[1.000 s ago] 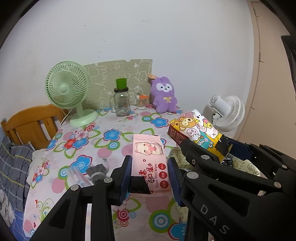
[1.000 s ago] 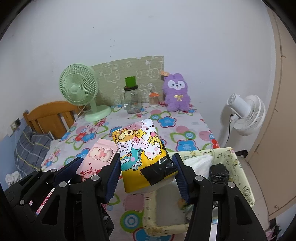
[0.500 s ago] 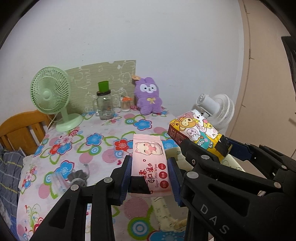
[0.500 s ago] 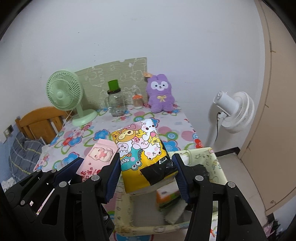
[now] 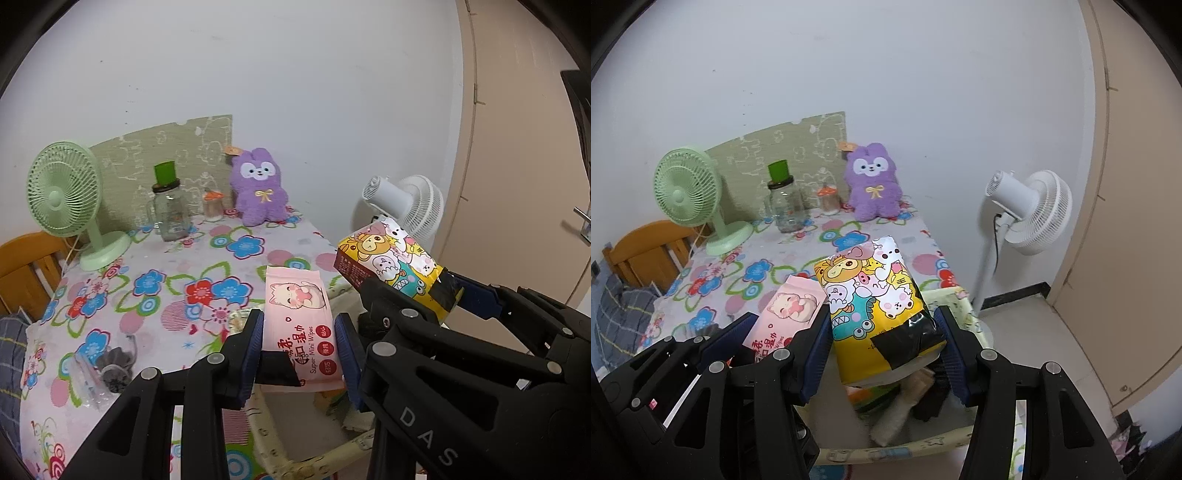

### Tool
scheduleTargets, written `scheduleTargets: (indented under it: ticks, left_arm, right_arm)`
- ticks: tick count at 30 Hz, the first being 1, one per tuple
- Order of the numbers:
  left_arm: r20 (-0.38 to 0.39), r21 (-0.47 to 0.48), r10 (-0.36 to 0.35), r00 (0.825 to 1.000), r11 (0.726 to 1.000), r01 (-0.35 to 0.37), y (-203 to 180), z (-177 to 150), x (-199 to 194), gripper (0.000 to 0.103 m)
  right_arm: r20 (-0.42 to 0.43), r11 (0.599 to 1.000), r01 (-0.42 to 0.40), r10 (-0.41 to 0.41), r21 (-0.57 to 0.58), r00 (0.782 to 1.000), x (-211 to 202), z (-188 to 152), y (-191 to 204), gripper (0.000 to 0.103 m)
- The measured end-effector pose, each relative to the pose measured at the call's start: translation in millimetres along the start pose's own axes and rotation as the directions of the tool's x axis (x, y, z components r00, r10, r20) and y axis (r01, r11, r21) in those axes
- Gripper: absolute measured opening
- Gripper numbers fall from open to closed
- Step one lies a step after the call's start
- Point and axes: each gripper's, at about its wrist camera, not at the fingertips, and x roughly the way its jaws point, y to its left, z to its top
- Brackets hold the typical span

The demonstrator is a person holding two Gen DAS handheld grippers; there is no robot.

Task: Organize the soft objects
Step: 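Carry both packs over the fabric box opening, then lower both packs into the box and open both grippers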

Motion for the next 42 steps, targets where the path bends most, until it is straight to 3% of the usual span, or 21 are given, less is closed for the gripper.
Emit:
scheduleTargets:
  ticks: [11, 18, 23, 29, 33, 42]
  left_arm:
    - [-0.052, 0.034, -0.044, 0.998, 0.998, 0.045, -23, -2, 27, 0.04]
    - [-0.099, 0.051, -0.047, 0.994, 0.997, 0.052, -29, -7, 47, 0.041]
    - [-0.121, 0.072, 0.006, 0.993, 0.997, 0.003, -29, -9, 57, 0.056]
    - [-0.148, 0.074, 0.042, 0.988, 0.997, -0.031, -21, -8, 63, 0.065]
    - [-0.152, 0.07, 0.026, 0.988, 0.997, -0.016, -18, -9, 63, 0.077]
    - [-0.147, 0.067, 0.038, 0.988, 0.997, -0.028, -15, -12, 58, 0.084]
  right_arm:
    - [-0.048, 0.998, 0.042, -0.04, 0.054, 0.998, 17, -8, -30, 0.058]
    - [-0.091, 0.996, 0.032, -0.024, 0.082, 0.996, 35, -16, -42, 0.058]
    - [-0.116, 0.996, 0.03, -0.019, 0.087, 0.993, 45, -20, -44, 0.058]
    - [-0.132, 0.995, 0.005, 0.008, 0.096, 0.991, 55, -22, -42, 0.058]
    - [-0.137, 0.994, -0.015, 0.03, 0.112, 0.99, 61, -23, -42, 0.059]
    - [-0.132, 0.993, -0.03, 0.045, 0.112, 0.99, 58, -27, -39, 0.06]
